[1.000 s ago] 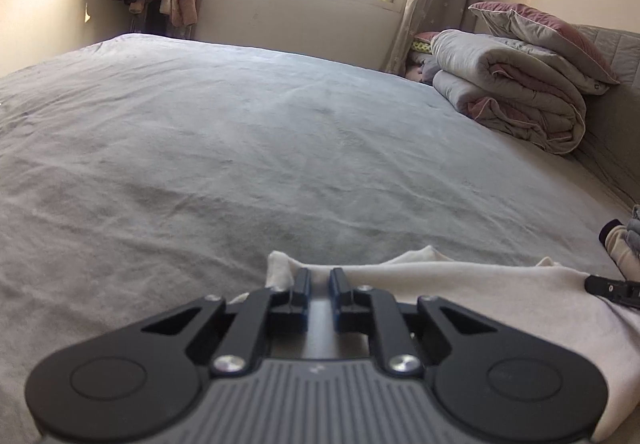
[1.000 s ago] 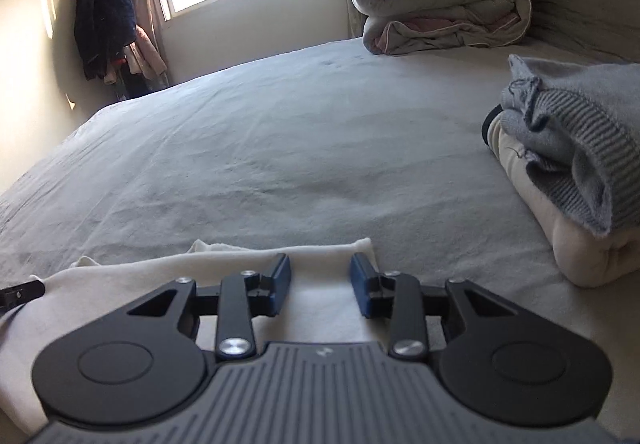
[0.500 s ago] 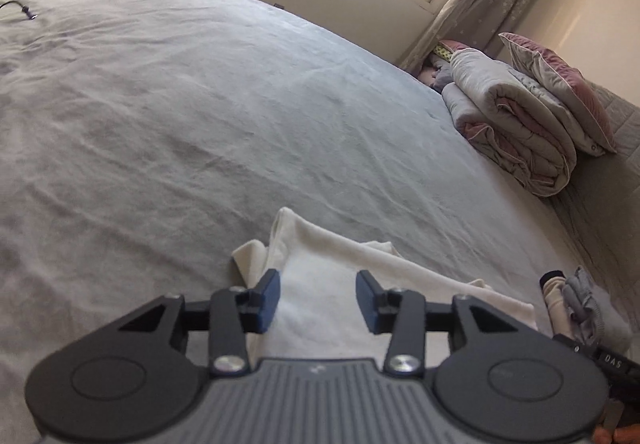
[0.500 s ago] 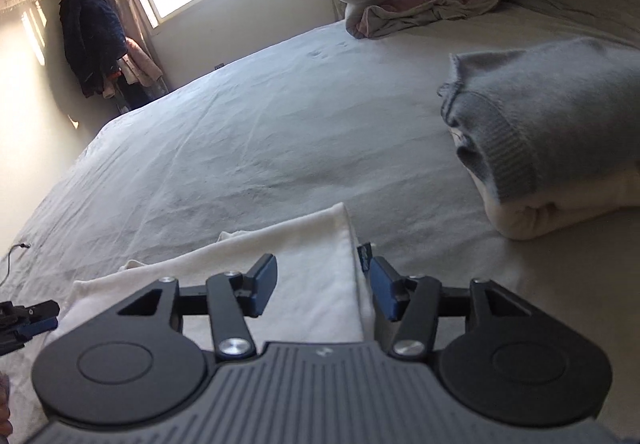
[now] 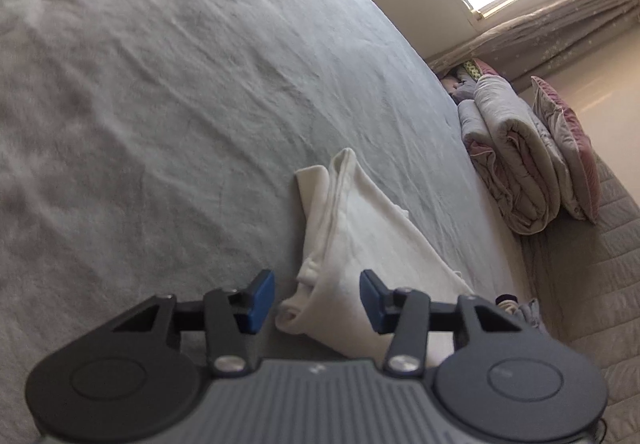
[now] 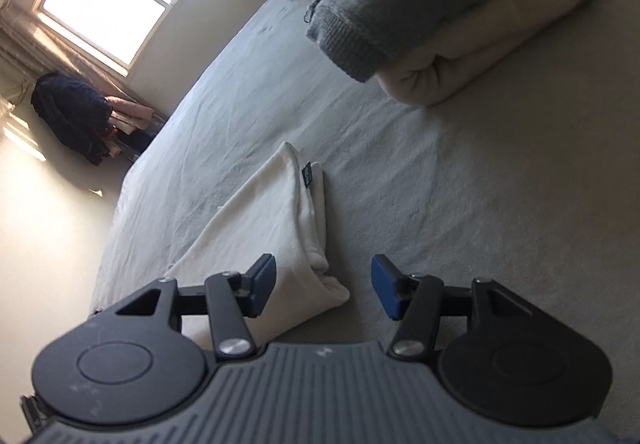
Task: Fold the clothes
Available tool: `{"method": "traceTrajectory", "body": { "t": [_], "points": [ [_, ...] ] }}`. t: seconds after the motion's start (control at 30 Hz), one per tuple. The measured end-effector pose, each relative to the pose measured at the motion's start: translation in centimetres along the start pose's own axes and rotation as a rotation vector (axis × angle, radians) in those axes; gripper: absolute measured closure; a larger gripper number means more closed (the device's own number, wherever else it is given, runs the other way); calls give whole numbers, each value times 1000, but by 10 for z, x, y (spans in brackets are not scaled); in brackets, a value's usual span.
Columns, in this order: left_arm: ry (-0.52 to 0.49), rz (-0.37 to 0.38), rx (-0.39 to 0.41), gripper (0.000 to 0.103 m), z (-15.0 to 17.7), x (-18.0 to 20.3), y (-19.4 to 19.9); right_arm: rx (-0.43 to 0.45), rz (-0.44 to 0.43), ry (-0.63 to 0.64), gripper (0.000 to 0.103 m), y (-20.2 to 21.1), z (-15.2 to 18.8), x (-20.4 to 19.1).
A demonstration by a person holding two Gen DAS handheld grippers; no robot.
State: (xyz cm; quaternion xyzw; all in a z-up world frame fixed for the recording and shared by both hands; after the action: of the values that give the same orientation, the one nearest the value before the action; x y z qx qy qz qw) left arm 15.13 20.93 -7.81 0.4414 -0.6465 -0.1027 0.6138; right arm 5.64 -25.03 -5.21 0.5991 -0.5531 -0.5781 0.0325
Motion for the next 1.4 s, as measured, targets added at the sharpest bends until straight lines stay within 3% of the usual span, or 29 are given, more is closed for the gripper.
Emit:
{"method": "traceTrajectory", "body": {
  "t": [0.07,0.17,0.23,0.3,0.4,0.57,0.83,1.4],
  "points": [
    [33,50,2,56,-2,-6,-7,-9,-43,-28,46,-4,0,2],
    [29,68,13,57,-2,-4,-15,-22,-107,-71,46,-11,-1,6],
    [26,80,20,65,-1,-2,-20,-28,-144,-95,47,-16,-1,8],
    [23,91,27,70,-1,-1,-25,-20,-131,-84,52,-20,-3,3],
    [19,109,37,78,-1,2,-33,-7,-113,-69,68,-26,-5,-3],
    [26,139,54,85,1,7,-39,9,-119,-95,78,-20,-3,-6],
    [-7,61,17,85,20,28,-11,-8,-47,-79,80,6,2,-8],
    [-36,-63,-111,85,131,14,46,-132,91,-77,81,67,73,29]
  ]
}}
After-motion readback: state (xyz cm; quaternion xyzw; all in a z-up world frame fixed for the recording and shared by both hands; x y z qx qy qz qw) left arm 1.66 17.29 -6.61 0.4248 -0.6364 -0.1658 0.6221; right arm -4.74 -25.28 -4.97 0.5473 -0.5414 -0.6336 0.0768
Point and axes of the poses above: each gripper's, at about its wrist camera, not at the fingertips, and y roughly against the way its jaws point, x to its right, z to its underside, the point moved 2 cm from there along -y, roughly the way its jaws point, and after that the axes turned 14 degrees about -x, right-handed, at the moved point
